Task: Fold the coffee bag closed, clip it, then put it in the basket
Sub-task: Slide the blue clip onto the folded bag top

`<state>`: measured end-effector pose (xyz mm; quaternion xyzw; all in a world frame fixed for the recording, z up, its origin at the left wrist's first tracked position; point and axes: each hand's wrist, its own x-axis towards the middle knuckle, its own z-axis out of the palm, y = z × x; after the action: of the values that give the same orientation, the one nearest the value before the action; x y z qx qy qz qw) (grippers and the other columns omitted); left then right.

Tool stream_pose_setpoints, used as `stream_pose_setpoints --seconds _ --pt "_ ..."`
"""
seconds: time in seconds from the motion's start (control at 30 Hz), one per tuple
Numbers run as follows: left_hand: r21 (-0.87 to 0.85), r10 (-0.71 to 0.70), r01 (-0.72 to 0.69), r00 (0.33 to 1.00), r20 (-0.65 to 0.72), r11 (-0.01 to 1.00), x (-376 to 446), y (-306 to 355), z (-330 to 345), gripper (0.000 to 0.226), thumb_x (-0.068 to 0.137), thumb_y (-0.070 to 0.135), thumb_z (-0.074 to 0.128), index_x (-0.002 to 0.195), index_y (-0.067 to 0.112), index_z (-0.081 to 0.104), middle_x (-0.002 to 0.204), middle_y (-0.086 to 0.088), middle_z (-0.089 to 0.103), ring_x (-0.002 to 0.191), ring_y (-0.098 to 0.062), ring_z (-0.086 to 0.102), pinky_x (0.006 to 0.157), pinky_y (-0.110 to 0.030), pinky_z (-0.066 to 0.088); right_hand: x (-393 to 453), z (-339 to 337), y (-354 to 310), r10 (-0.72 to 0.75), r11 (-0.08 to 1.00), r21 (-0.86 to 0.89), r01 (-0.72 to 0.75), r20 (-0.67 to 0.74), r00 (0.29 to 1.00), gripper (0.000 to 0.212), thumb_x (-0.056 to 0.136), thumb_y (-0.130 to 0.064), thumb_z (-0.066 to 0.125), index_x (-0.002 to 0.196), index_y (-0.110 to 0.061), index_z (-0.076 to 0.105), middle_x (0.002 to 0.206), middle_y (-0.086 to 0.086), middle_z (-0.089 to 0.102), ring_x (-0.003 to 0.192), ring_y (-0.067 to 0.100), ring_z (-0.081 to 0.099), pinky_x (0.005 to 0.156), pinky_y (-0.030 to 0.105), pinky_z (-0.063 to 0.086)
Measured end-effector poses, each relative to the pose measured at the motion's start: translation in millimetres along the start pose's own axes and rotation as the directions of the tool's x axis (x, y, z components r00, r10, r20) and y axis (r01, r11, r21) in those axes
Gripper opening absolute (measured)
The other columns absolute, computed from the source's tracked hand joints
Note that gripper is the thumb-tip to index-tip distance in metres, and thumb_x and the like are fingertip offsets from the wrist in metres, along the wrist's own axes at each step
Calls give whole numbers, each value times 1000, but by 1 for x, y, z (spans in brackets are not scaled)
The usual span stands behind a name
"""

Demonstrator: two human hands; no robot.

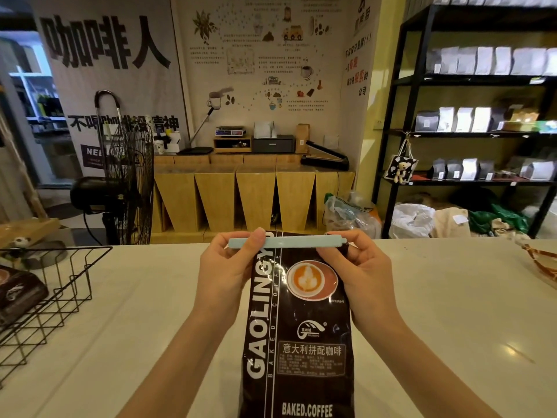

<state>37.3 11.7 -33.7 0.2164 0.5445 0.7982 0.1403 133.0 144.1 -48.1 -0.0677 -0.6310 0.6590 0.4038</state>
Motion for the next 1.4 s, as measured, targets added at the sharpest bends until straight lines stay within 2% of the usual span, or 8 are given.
stream_pose_setpoints --seconds 0.37,0.63,0.83,0.9,1.0,1.1,1.27,1.4 --pt "78 -41 36 997 59 996 -8 -6 10 29 59 36 66 77 15 58 60 -2 70 55 -16 68 50 -24 55 2 5 1 -31 998 -58 30 -14 999 5 75 -15 69 78 -16 66 63 -8 71 62 11 68 53 18 54" --pt "125 -149 133 981 124 983 -6 1 6 44 48 31 72 84 10 59 59 -2 72 56 -18 69 54 -28 56 4 3 1 -111 982 -151 113 24 994 5 73 -16 70 72 -20 68 61 -13 70 61 5 66 54 13 51" --pt "102 -109 97 987 117 990 -6 1 6 40 50 28 72 82 8 60 59 -4 72 56 -19 69 50 -27 56 12 -4 4 -302 865 -413 284 22 953 17 58 -46 68 74 -40 67 109 -15 62 110 4 45 87 0 28" --pt "85 -134 123 982 134 989 -6 3 6 37 52 25 71 83 7 59 59 -5 72 54 -19 69 49 -27 56 16 -9 2 -314 827 -459 326 105 944 16 62 -46 70 76 -43 65 110 -22 59 113 6 43 93 4 27" --pt "47 -174 169 970 167 985 -7 6 5 33 55 23 70 83 8 60 60 -6 72 54 -19 68 50 -27 57 23 -19 -7 -231 862 -390 323 263 937 19 64 -44 67 83 -41 67 90 -32 66 102 4 57 88 17 46" --pt "33 -166 163 972 164 986 -9 8 8 29 56 23 69 80 9 61 60 -6 72 53 -19 69 49 -26 56 25 -30 -21 -8 948 -290 134 399 917 24 73 -39 54 90 -33 69 88 -23 70 95 1 62 78 16 52" --pt "40 -123 119 985 119 992 -16 7 13 36 51 24 71 81 8 60 59 -8 72 52 -21 68 46 -28 56 29 -41 -31 244 957 -246 -151 409 879 40 81 -49 39 89 -30 73 90 -14 74 94 8 65 77 22 52" --pt "50 -73 69 994 77 996 -18 6 13 28 51 25 71 73 12 60 57 -8 71 51 -21 68 47 -29 57 28 -43 -39 242 954 -272 -123 461 854 22 79 -38 58 100 -38 65 108 -16 65 96 10 66 70 25 58"
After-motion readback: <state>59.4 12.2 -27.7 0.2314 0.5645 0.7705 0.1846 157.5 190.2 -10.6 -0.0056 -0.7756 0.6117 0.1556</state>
